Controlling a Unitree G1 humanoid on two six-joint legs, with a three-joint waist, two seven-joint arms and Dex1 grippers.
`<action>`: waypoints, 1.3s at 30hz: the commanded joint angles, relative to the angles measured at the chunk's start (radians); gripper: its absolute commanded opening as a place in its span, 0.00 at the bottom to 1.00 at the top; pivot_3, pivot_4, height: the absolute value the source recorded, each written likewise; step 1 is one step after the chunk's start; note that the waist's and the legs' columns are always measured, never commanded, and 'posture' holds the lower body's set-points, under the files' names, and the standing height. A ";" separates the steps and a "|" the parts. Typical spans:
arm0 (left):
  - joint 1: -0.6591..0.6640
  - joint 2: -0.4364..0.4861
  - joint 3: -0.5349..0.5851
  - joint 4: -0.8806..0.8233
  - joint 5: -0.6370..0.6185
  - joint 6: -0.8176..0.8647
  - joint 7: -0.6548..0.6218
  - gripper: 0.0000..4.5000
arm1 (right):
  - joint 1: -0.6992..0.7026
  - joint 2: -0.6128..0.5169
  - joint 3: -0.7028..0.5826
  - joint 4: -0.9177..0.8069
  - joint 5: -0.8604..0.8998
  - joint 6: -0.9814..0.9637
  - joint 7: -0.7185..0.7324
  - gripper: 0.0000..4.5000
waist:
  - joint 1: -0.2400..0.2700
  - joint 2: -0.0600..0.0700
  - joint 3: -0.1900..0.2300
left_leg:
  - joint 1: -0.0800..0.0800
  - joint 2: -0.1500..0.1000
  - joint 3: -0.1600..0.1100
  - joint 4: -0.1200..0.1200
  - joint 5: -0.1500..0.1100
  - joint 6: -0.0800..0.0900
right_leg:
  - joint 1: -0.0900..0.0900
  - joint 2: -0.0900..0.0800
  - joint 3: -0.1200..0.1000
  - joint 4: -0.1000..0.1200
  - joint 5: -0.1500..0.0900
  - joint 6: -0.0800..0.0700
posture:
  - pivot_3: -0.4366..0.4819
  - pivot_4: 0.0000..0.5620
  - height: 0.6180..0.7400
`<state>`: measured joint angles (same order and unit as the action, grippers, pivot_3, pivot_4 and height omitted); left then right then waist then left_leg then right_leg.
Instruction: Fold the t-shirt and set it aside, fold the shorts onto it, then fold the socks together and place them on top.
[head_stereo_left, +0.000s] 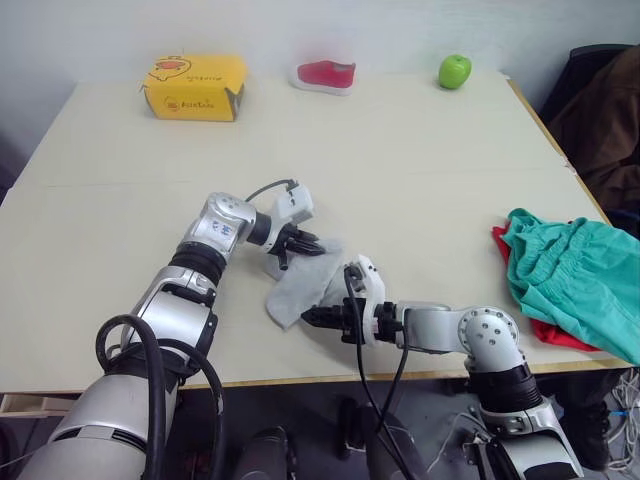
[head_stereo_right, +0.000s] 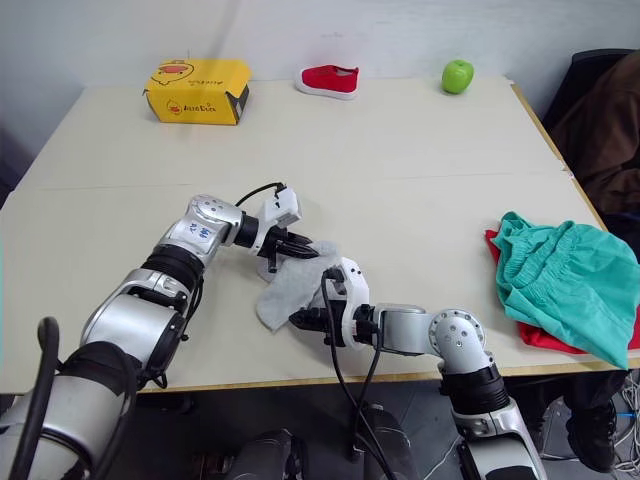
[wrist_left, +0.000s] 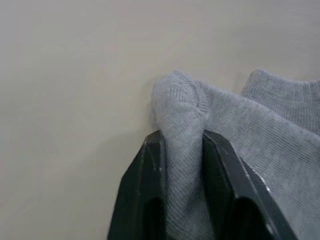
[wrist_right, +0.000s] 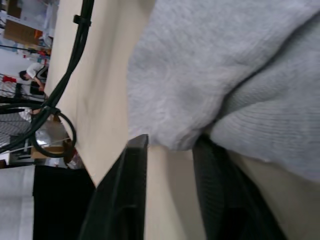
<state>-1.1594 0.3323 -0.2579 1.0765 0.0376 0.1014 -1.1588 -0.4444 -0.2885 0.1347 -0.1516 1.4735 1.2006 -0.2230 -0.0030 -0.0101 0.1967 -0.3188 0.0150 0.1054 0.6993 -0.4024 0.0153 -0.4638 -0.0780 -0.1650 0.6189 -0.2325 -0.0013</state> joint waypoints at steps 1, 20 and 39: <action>0.011 -0.001 0.026 -0.031 -0.006 0.006 -0.010 0.00 | 0.034 0.008 -0.026 0.002 -0.016 0.005 -0.028 0.00 | 0.000 -0.001 -0.001 | 0.000 0.000 0.000 0.000 0.000 0.000 | 0.000 0.000 0.000 0.000 0.000 0.000 | 0.48 0.27 1.00; 0.087 0.038 0.061 -0.256 -0.036 0.154 -0.070 0.00 | 0.111 -0.066 -0.022 -0.098 0.234 -0.024 -0.171 0.29 | 0.001 -0.001 -0.001 | -0.001 0.000 0.000 0.000 0.000 0.000 | 0.000 0.000 0.000 -0.001 0.000 0.000 | 0.48 0.27 1.00; 0.122 0.042 0.052 -0.267 -0.033 0.140 -0.049 0.00 | 0.087 0.111 0.036 0.000 0.196 -0.153 -0.269 0.21 | -0.002 -0.001 -0.001 | -0.001 0.000 0.000 0.000 0.000 0.000 | 0.000 0.000 0.000 -0.001 0.000 0.000 | 0.48 0.27 1.00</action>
<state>-1.0429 0.3676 -0.2119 0.8368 0.0065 0.2452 -1.2106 -0.3714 -0.1810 0.1549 -0.1402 1.6734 1.0328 -0.4986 -0.0048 -0.0110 0.1961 -0.3192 0.0154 0.1055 0.6990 -0.4025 0.0156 -0.4642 -0.0780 -0.1646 0.6182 -0.2325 -0.0013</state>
